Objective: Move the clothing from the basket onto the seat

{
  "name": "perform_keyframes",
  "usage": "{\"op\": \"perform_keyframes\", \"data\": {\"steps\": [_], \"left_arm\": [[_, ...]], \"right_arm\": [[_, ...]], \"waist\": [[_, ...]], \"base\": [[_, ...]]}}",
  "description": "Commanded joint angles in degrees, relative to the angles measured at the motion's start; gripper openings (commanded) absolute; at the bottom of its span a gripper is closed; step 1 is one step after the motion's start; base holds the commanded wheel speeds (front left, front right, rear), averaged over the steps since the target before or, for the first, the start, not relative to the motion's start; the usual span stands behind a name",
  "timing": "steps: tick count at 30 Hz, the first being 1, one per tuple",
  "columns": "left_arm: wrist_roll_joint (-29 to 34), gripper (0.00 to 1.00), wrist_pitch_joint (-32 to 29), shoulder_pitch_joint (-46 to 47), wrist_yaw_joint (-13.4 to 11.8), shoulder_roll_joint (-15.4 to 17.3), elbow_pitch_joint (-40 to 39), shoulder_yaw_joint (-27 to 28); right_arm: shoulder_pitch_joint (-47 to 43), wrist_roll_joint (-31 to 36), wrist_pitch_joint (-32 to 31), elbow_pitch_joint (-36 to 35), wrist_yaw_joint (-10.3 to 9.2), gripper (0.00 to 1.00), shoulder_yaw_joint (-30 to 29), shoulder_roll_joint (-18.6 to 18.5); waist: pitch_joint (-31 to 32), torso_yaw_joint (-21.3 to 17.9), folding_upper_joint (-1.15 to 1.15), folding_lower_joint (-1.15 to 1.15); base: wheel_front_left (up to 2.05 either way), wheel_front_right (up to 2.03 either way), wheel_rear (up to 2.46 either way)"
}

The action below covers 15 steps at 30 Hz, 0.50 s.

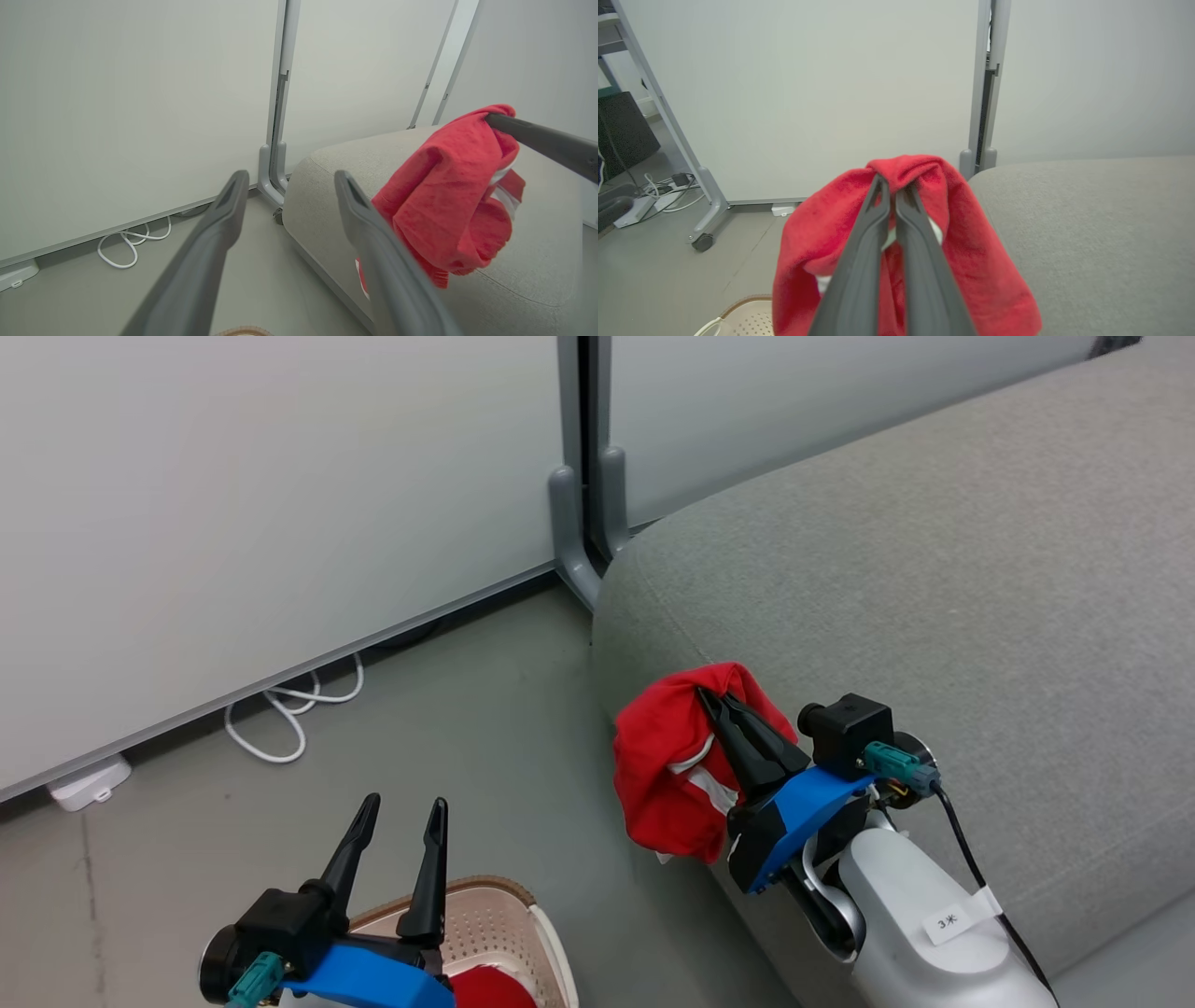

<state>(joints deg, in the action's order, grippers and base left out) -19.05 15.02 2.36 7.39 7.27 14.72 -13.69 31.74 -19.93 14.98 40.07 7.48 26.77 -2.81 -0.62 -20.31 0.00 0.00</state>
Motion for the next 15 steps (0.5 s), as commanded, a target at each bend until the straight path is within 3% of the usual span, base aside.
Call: {"op": "perform_keyframes", "data": {"steps": [1, 8, 15], "left_arm": [[0.2, 1.0, 0.2, 0.8, 0.1, 0.4, -0.2, 0.1], [0.2, 1.0, 0.2, 1.3, 0.1, 0.7, -0.4, -0.1], [0.5, 1.0, 0.2, 1.6, 0.1, 0.8, -0.8, -0.3]], "right_arm": [[0.1, 0.2, 0.3, -0.2, 0.03, 0.0, -0.2, -0.1], [-0.5, 0.3, 0.3, -0.8, 0.03, 0.0, -1.1, -0.1], [-1.1, 0.2, 0.3, -1.4, 0.03, 0.0, -1.6, -0.1]], "waist": [[-0.7, -2.6, 0.0, 0.0], [-1.6, -6.5, 0.0, 0.0], [-2.4, -7.9, 0.0, 0.0]], "base": [[0.0, 0.0, 0.0], [0.0, 0.0, 0.0], [0.0, 0.0, 0.0]]}}
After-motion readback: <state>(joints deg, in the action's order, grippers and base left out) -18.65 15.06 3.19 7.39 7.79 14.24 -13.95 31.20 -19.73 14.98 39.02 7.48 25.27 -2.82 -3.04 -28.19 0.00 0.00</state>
